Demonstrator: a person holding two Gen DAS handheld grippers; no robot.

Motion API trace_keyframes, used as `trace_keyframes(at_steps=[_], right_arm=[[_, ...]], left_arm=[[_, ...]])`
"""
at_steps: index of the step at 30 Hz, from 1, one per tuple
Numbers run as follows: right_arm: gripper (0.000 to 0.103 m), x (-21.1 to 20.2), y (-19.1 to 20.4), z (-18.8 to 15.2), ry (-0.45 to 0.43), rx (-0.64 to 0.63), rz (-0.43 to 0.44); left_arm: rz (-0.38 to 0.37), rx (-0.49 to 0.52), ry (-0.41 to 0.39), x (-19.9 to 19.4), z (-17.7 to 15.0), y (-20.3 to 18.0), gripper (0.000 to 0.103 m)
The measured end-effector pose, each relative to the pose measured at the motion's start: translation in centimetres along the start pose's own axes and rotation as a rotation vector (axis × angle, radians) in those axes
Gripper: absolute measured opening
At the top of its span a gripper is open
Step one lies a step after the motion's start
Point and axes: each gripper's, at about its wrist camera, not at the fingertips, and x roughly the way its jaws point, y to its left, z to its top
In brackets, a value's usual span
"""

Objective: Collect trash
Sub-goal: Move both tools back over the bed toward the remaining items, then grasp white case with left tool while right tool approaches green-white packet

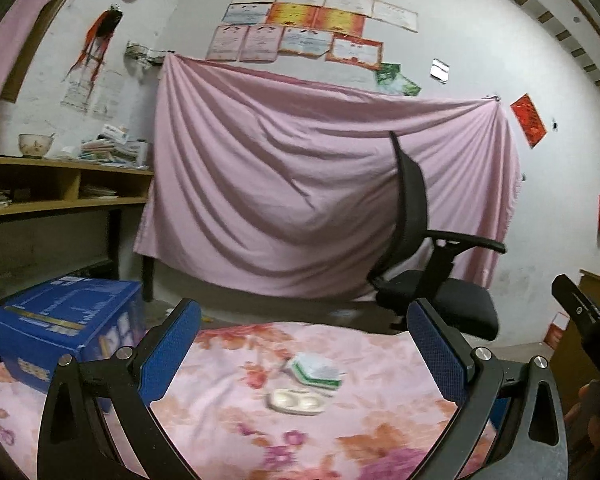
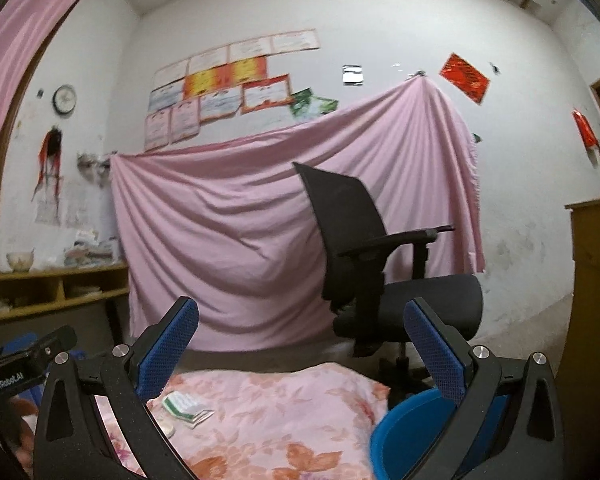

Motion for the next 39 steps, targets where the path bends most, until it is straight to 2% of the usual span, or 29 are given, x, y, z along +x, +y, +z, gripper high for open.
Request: trace_keyframes(at_steps=[7,15,22,31,37,39], right_arm=[[0.103,2.1,2.5,-1.6,0.094,-0.044,0.042],[0.103,5.2,3.5,-3.8,0.283,-0.038,0.05],[0.103,7.2,3.3,-5.5,0.438,-0.024,0.031],[0.103,9.0,2.6,-6.7,0.569,-0.004,-0.013],[0.103,10.4,2.1,-7.7,0.658,0.006,-0.036],[0.103,10.7,2.0,-7.9,0.677,0.006,-0.038]], left_arm=[[0.039,0.017,0.072,0.9,-1.7,2.5,0.101],[0.036,0.092,0.214,3.6,-3.6,2.8,0.101],[-0.008,0.118,0.405,7.5,-5.5,2.7,0.101],[-0.084,0.127,0.558,11.8,-6.7,1.5,0.1],[-0.1,0.121,0.651,14.1,-7.5,0.8,0.089],[-0.1,0.125,0.676,14.8,-7.8,0.5,0.077]])
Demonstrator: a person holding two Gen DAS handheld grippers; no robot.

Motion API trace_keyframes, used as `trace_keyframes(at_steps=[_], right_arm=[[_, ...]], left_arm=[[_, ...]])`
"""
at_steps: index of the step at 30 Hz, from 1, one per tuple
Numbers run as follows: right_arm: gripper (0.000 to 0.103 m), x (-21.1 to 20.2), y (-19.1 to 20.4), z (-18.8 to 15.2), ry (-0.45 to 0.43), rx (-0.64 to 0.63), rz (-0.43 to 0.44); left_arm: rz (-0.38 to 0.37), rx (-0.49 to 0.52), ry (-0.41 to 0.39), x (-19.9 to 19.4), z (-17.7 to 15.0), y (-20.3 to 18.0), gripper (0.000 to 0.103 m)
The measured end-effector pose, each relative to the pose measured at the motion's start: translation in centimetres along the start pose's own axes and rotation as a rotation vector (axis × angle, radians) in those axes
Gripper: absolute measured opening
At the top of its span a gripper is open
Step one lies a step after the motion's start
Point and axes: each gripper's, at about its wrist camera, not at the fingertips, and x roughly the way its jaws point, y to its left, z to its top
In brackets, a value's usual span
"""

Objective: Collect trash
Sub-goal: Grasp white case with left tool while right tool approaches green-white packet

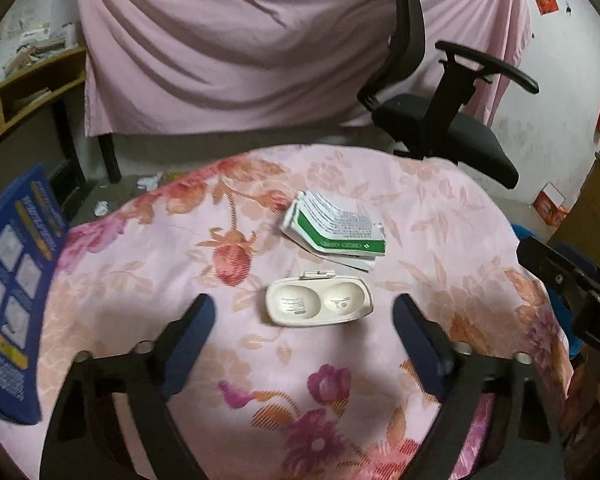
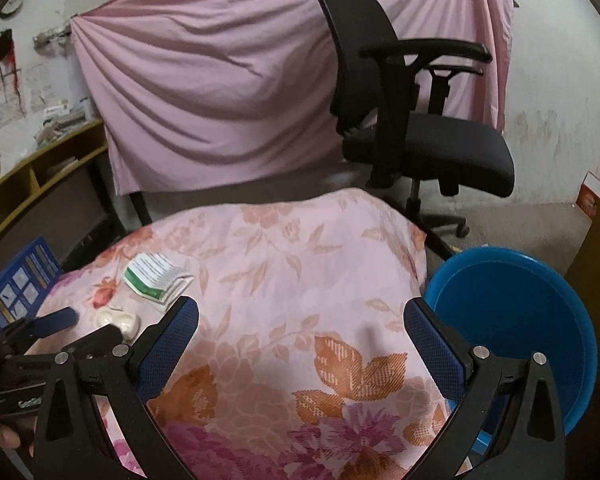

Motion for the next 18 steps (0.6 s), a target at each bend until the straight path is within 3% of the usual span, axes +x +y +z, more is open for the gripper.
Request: trace_keyframes(at_steps=[8,13,18], right_arm=[[0.103,1.2,0.3,-0.1,0.067,-0.017,0.0],[0.103,1.4,0.6,-0.2,0.083,-0.031,0.018],[0.103,1.9,1.1,-0.4,0.111,-0.059,0.038]], left_arm=[[0.012,0.03,0.04,1.5,0.4,-0.6,0.052],[-0.006,-0.015,0.022,0.8,0.3,0.4,0.052],[0.033,-0.052,-0.005,-0.7,-0.4,2.1,0.052]])
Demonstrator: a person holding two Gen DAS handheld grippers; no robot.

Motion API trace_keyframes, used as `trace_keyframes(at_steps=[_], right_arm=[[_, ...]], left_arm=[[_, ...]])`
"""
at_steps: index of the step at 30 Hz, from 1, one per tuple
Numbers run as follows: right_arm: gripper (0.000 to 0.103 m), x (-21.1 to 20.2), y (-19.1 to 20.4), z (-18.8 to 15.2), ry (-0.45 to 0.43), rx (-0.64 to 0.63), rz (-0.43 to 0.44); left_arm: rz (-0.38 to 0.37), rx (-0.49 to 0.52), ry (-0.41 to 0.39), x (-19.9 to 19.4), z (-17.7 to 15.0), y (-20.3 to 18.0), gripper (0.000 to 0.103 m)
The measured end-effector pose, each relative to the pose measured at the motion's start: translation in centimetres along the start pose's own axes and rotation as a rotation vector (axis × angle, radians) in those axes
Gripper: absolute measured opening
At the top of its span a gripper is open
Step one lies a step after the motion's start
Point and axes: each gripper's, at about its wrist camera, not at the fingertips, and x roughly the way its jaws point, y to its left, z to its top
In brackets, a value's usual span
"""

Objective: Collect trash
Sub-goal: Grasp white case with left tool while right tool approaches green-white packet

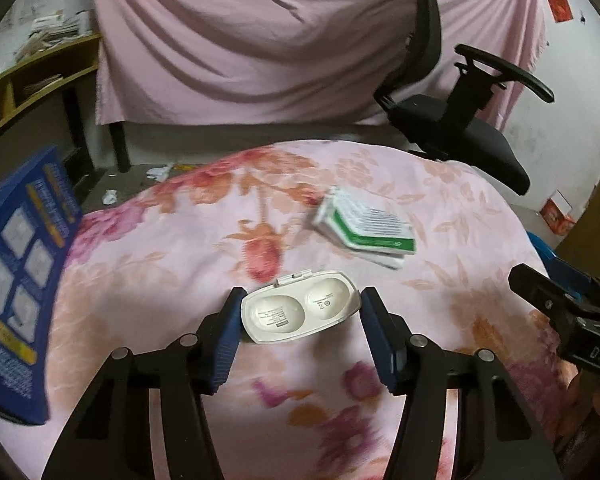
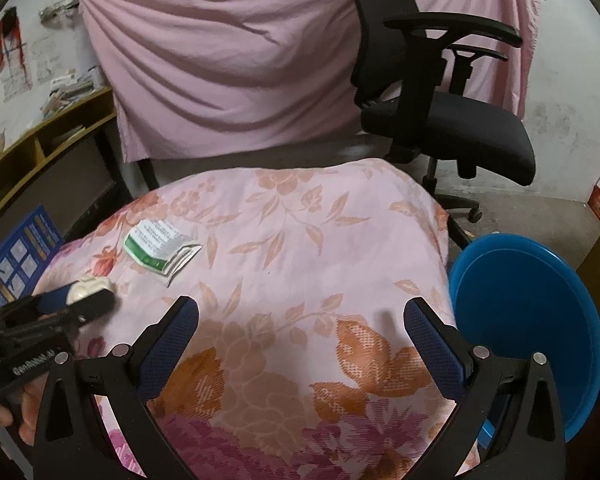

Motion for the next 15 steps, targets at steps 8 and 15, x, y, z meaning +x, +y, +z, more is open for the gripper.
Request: trace_keyframes(at_steps=[8,15], right_arm=[[0.103,1.4,1.2,0.1,0.071,-0.075,0.076],[0.103,3.1,4.1,1.6,0.093,-0.18,0.172]], left_arm=[[0.015,-0.104,-0.011,-2.0,-1.0,3.6,0.052],[-0.008,-0.181,-0.011,-2.6,-1.3,5.4,0.052]])
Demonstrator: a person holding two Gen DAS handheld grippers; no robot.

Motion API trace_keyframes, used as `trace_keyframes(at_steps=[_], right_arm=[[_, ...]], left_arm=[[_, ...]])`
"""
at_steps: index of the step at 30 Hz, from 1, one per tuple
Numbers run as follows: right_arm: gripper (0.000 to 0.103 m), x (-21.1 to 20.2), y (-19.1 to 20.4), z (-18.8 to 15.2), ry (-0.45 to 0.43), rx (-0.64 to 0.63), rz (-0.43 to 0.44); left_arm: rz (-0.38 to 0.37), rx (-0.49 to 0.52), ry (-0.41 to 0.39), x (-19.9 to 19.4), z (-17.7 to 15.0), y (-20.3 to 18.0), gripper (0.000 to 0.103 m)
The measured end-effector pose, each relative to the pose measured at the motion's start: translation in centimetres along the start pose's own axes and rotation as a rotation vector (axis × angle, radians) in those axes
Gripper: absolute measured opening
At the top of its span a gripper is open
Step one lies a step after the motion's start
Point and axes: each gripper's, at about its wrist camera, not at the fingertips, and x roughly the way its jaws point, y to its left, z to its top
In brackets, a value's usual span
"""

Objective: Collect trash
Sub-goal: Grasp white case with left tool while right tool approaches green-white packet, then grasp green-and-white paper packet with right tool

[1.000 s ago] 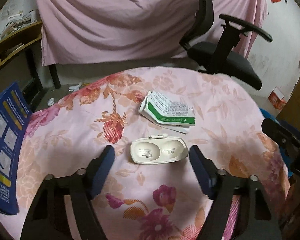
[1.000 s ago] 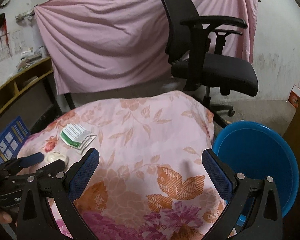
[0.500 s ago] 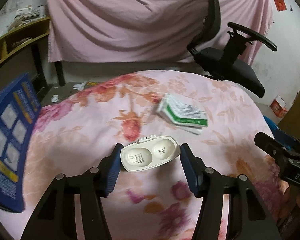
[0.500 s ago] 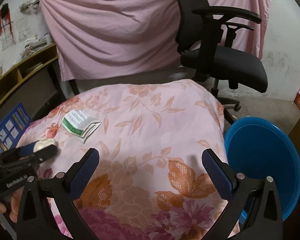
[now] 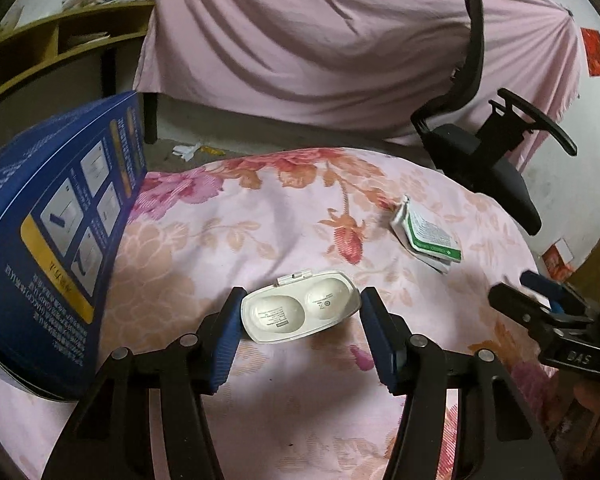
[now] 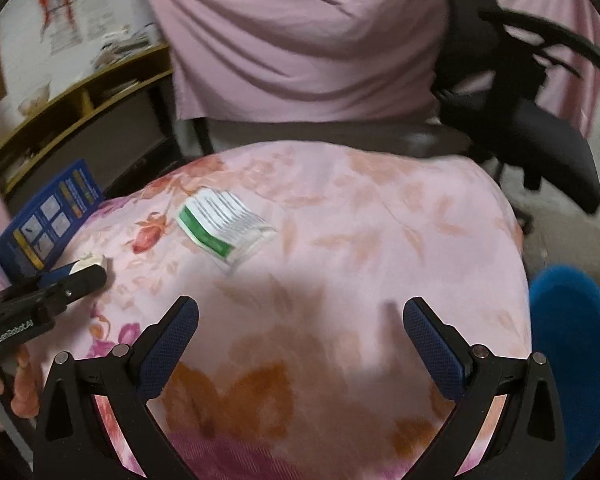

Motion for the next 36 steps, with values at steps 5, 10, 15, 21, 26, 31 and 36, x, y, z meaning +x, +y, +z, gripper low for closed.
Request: trace_keyframes(at_steps=[5,10,15,21,26,31,36], right_arm=[[0.103,2.2,2.7,1.8,0.015,-0.141,0.038],[0.102,4.4,4.5,3.3,0.042,-0.255,0.047],[0.098,6.3,5.4,4.1,0.072,-0.323,0.034],[0.073,7.2,5.5,4.1,0.104,-0.338,0.078],[0.057,7.0,5.2,3.8,0.124,-0.284,0.124],[0.053,5.8,4.4,2.9,0.124,-0.211,0.134],[0.053,4.0,3.5,1.4,0.122,-0.125,0.129]], left_arm=[[0.0,-0.009,0.001,-0.3,0.0,0.3,0.052],[-0.006,-0.021,0.006,-0.2,0.2,0.5,0.052],[-0.017,-0.036,0.009,0.0,0.4,0.6,0.052],[-0.015,-0.036,0.011,-0.1,0.4,0.6,0.052],[-0.003,-0.024,0.009,0.0,0.5,0.2,0.052],[-0.012,-0.028,0.007,0.1,0.6,0.2,0.052],[-0.033,-0.022,0.006,-0.1,0.5,0.0,0.052]])
